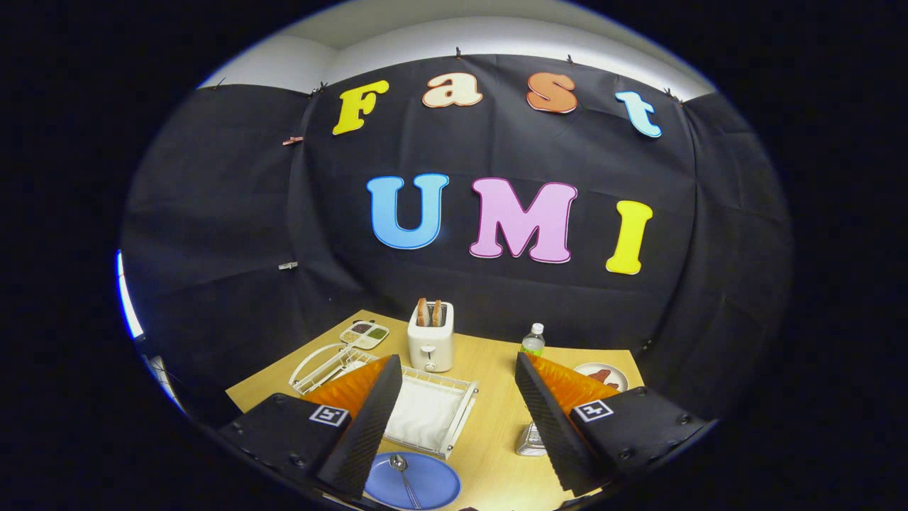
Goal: Take the plate from the dish rack, then take the spoon from the basket and place it into the plate.
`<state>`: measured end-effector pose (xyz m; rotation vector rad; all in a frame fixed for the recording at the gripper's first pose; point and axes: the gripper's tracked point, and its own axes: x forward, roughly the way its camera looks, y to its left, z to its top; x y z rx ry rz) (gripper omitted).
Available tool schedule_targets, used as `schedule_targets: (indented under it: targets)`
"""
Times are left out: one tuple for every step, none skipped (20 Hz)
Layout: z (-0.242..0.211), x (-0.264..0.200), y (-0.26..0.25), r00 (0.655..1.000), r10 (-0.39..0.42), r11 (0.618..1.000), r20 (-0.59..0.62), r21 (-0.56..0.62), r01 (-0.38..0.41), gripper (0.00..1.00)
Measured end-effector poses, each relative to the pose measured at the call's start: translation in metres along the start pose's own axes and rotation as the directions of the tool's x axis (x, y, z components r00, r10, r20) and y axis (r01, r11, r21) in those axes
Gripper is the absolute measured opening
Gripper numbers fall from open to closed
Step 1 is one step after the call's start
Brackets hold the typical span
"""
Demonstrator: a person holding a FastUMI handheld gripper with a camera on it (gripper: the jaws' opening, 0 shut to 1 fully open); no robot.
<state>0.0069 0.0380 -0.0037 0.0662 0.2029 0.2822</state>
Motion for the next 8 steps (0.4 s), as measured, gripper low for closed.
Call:
schedule_targets:
  targets:
    - [0.003,0.0,-0.001,1.0,-0.004,1.0,0.008,0.004,0.004,0.99]
    - [0.005,-0.001,-0.004,1.0,-0.01,1.0,0.012,0.006,0.01,0.98]
    - [0.004,0.0,-0.007,1.0,-0.013,1.0,0.008,0.01,0.013,0.98]
    - [0.005,0.0,-0.008,1.0,-0.013,1.0,0.004,0.014,0.013,0.97]
    - [0.006,0.0,-0.011,1.0,-0.016,1.0,0.004,0.017,0.016,0.96]
    - [0.006,0.0,-0.015,1.0,-0.021,1.0,0.0,0.018,0.021,0.96]
    - [0.007,0.001,-0.019,1.0,-0.028,0.999,0.003,0.02,0.028,0.96]
    - [0.008,0.002,-0.023,0.999,-0.034,0.999,0.007,0.022,0.033,0.96]
